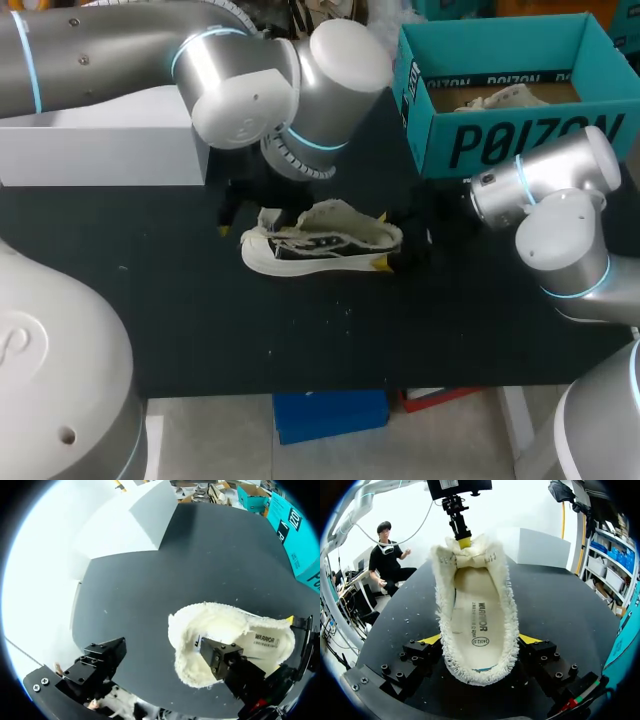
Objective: Take the shoe out of the shoebox, open the shoe tongue, remove and reinsert the insole, then place the shoe into the shoebox
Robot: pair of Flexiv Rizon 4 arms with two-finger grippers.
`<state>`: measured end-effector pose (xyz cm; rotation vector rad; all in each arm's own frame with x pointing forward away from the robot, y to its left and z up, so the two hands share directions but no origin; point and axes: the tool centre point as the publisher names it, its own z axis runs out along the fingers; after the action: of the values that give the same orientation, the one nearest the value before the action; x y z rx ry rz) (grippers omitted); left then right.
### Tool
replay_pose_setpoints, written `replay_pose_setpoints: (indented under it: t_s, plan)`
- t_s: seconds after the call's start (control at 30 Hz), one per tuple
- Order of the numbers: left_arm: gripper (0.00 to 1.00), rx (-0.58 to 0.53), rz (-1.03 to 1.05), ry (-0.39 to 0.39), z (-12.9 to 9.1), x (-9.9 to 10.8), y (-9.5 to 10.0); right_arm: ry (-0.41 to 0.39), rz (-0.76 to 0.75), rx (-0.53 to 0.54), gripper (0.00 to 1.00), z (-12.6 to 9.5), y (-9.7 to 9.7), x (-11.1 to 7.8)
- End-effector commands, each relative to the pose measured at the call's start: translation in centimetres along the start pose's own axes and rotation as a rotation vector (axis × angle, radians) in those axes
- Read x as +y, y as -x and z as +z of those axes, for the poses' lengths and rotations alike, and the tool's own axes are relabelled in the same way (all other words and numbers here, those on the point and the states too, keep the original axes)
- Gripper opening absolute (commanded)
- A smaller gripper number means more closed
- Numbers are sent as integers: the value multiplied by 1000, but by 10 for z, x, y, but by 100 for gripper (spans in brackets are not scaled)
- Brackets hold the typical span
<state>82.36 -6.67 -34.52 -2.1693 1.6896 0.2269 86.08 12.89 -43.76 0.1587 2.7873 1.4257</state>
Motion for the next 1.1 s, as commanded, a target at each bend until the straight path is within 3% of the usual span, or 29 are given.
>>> replay_pose_setpoints:
  t_s: [0.03, 0.37, 0.47, 0.67, 0.7, 0.73, 0.77, 0.93, 1.0, 1.1]
  plan:
    - [100, -21, -23, 8, 14, -1, 4, -2, 2, -1, 0, 1, 2, -2]
    - [100, -16, -31, 14, 17, -1, 10, -2, 2, -1, 0, 1, 2, -2]
    - [100, 39, 13, -6, 3, -2, 12, -2, 2, -1, 0, 1, 2, -2]
    - [100, 206, 253, -124, -40, -5, 10, -2, 2, -1, 0, 1, 2, -2]
    - [76, 250, 314, -142, -48, -6, 9, -2, 2, -1, 0, 1, 2, -2]
    - [43, 300, 384, -152, -55, -8, 7, -2, 2, -1, 0, 1, 2, -2]
    - [0, 364, 500, -147, -61, -11, 4, -2, 2, -1, 0, 1, 2, -2]
    - [0, 575, 1063, -93, -76, -23, -17, -2, 2, -1, 0, 1, 2, -2]
    - [0, 611, 1319, -114, -82, -20, -26, -2, 2, -1, 0, 1, 2, -2]
    - [0, 706, 1415, -46, -90, -27, -49, -2, 2, -1, 0, 1, 2, -2]
